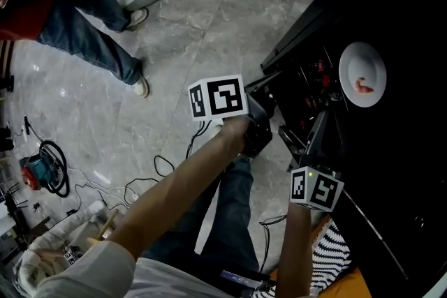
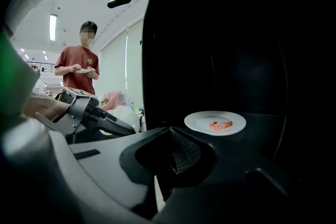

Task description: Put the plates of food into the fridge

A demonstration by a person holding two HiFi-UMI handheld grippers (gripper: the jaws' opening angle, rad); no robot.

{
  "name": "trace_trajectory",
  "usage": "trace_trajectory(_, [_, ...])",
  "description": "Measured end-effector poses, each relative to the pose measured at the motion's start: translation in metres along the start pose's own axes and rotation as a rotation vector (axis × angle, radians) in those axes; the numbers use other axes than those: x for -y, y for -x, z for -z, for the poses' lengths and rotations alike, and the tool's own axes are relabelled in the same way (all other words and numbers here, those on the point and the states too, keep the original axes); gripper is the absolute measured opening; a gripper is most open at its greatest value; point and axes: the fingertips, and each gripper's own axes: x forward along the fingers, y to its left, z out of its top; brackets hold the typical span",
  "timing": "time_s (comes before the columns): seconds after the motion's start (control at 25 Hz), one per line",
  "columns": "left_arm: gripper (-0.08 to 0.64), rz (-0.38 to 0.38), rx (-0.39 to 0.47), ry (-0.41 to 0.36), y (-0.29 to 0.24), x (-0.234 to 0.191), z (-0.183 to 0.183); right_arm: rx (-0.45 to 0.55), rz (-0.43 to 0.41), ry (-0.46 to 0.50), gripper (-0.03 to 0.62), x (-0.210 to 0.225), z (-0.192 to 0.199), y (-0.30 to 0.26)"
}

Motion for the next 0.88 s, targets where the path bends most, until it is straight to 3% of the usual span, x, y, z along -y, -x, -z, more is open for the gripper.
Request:
trace_trajectory(0.32, [0.006,-0.077,0.044,-0.214,0.038,0.001,-0.010,-0.035,-0.045,0.029,0.009,-0.016,-0.008,0.013])
trace_trajectory(0.56, [0.006,-0.123,0.103,-0.287,0.076,0.009,-0.024,-0.052,-0.078,0.052,0.009,-0.024,-0.025,0.024])
trace_trajectory(0.88, [0.006,-0.240,0.214,-0.760,0.123,0.054,-0.057,-0.059,-0.103,0.072,0.009,-0.037,-0.056,0.037])
